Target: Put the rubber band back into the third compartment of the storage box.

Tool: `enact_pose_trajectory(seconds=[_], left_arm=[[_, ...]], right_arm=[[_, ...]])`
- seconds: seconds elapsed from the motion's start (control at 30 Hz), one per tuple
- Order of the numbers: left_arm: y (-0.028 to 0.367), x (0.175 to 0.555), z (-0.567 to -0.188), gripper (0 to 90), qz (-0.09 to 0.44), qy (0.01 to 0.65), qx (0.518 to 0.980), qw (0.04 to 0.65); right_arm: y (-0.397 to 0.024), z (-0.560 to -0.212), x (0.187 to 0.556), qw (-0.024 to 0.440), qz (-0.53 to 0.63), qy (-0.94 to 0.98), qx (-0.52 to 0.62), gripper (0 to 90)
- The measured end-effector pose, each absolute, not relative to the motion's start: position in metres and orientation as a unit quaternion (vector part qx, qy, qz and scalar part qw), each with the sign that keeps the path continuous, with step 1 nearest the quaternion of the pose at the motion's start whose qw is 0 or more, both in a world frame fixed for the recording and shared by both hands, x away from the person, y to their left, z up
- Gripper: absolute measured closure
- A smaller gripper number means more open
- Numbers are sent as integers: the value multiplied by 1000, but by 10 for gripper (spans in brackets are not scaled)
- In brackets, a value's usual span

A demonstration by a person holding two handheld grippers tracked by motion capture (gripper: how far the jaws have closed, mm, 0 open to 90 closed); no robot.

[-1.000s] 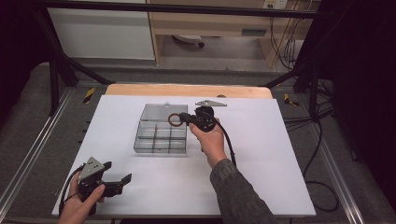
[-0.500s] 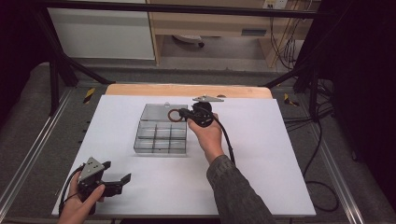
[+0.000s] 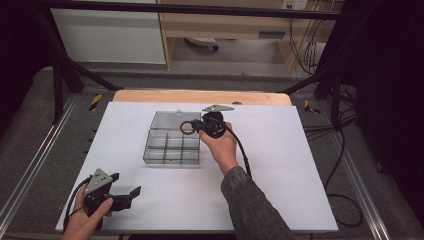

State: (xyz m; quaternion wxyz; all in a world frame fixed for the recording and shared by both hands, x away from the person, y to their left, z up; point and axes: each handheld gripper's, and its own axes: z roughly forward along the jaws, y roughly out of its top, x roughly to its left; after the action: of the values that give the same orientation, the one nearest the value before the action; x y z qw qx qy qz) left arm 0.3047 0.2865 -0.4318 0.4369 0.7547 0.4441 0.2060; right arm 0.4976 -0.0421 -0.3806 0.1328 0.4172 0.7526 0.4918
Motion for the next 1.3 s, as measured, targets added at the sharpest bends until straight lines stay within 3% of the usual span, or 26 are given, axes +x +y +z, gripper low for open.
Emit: enact_pose_trajectory(seconds=[1.3], left_arm=[[286, 305, -432, 62, 205, 442, 756, 437]], right_arm=[[-35, -406, 496, 150, 447, 774, 422, 840]])
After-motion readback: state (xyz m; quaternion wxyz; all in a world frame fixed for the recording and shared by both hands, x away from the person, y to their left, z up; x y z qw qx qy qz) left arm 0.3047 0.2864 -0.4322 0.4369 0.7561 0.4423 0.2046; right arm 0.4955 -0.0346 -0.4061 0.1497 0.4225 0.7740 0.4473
